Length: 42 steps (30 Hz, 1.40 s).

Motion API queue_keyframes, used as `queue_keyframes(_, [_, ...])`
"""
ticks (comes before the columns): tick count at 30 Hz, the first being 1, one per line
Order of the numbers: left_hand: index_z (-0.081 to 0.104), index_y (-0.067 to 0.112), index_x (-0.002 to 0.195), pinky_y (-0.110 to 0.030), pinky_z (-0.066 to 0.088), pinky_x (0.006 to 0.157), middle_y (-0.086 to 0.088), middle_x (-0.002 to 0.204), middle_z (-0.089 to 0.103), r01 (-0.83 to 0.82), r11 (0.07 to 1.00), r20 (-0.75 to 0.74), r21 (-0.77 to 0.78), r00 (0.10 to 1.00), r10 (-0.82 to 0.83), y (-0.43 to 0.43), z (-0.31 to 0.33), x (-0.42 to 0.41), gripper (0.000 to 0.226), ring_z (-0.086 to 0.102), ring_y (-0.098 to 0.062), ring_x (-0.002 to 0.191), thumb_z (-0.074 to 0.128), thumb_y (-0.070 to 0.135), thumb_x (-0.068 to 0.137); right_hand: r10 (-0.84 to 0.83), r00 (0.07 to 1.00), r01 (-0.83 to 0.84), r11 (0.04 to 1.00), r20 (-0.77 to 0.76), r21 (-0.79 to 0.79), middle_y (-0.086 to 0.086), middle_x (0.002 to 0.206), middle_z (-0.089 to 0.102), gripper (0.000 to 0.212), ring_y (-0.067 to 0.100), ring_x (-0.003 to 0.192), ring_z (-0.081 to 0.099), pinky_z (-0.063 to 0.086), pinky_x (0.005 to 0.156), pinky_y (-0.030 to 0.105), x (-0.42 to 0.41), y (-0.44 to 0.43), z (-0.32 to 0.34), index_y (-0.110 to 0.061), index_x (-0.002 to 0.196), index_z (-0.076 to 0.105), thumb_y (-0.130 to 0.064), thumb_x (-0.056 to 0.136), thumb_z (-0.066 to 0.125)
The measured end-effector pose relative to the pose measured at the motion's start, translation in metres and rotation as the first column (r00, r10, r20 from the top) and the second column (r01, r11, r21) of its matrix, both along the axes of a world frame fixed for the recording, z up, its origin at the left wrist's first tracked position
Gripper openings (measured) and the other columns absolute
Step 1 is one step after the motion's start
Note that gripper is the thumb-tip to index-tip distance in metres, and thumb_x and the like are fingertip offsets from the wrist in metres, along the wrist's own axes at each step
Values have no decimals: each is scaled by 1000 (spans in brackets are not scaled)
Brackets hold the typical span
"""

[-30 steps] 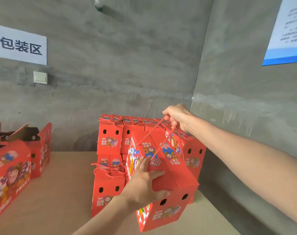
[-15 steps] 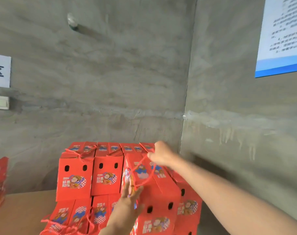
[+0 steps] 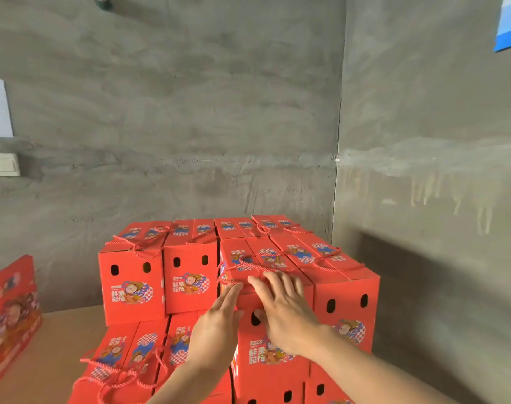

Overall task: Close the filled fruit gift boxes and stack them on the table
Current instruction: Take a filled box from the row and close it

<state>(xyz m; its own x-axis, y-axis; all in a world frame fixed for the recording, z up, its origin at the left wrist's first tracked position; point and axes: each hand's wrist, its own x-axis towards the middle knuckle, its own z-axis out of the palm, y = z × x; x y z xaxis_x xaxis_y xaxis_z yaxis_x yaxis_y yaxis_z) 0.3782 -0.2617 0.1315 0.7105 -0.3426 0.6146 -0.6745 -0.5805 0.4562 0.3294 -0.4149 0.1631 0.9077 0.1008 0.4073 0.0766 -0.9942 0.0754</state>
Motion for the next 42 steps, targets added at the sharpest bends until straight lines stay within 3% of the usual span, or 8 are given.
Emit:
queue_keyframes(7, [12, 34, 148, -32, 42, 89, 14, 151, 31, -208, 914, 46, 347, 978, 205, 1, 18, -5, 56, 56, -21, 115, 39, 29, 99, -121, 991, 118, 991, 54, 61, 18, 155, -14, 99, 38, 139, -28, -23, 107, 50, -9, 30, -14, -21, 151, -7, -3, 73, 52])
queue_keyframes(12, [-15, 28, 148, -41, 22, 112, 1, 145, 38, -59, 868, -153, 493, 976, 153, 35, 15, -41, 81, 44, -25, 126, 46, 28, 96, -165, 974, 181, 979, 158, -89, 35, 109, 62, 101, 56, 102, 57, 52, 73, 62, -17, 55, -14, 0, 113, 67, -4, 14, 85])
queue_keyframes(16, [24, 24, 144, -39, 3, 118, -4, 117, 60, 7, 791, -191, 612, 972, 139, 125, -18, -75, 58, 48, -23, 119, 45, 22, 89, -420, 907, 416, 883, 29, -217, 36, 145, 22, 79, 55, 134, 22, 27, 108, 58, -15, 74, -4, -3, 147, 15, -20, 81, 56])
queue_keyframes(20, [55, 21, 120, -30, 22, 107, 0, 124, 59, -49, 702, -204, 711, 940, 273, 253, -40, -87, 33, 47, -20, 121, 42, 30, 91, -540, 842, 501, 790, -14, -353, 30, 137, 41, 44, 43, 127, 43, 40, 102, 45, -9, 108, 31, -6, 130, 32, -18, 88, 36])
queue_keyframes(26, [57, 21, 106, -23, 33, 98, 6, 113, 61, -240, 669, -203, 704, 834, 513, 454, -71, -96, 27, 53, -15, 112, 41, 36, 91, 37, 997, -39, 999, -66, -28, 4, 153, 21, 45, 21, 137, 33, 31, 108, 31, 5, 229, 1, -20, 140, 32, -22, 96, 42])
queue_keyframes(30, [51, 28, 130, -22, 25, 107, 11, 135, 50, -401, 687, -148, 605, 792, 593, 567, -83, -92, 41, 42, -11, 129, 47, 43, 91, 419, 871, -387, 907, -257, 165, -8, 150, 22, 39, 8, 138, 28, 14, 108, 15, 3, 371, -78, -25, 137, 36, -21, 99, 39])
queue_keyframes(35, [22, 25, 148, -35, 23, 112, 4, 151, 29, -521, 538, -158, 663, 605, 781, 671, -94, -74, 73, 27, -17, 139, 47, 58, 87, 478, 752, -431, 878, -454, 210, -10, 141, 36, 37, 17, 124, 44, 35, 100, 26, 30, 530, -133, -27, 133, 42, -24, 95, 42])
queue_keyframes(42, [41, 20, 123, -24, 46, 80, 6, 109, 58, -379, 676, -391, 632, 598, 700, 703, -115, -29, 58, 59, -14, 101, 47, 63, 85, 473, 787, -330, 865, -396, 377, 1, 153, 22, 67, 21, 136, 33, 29, 108, 27, 105, 670, -134, -20, 145, 27, 11, 86, 32])
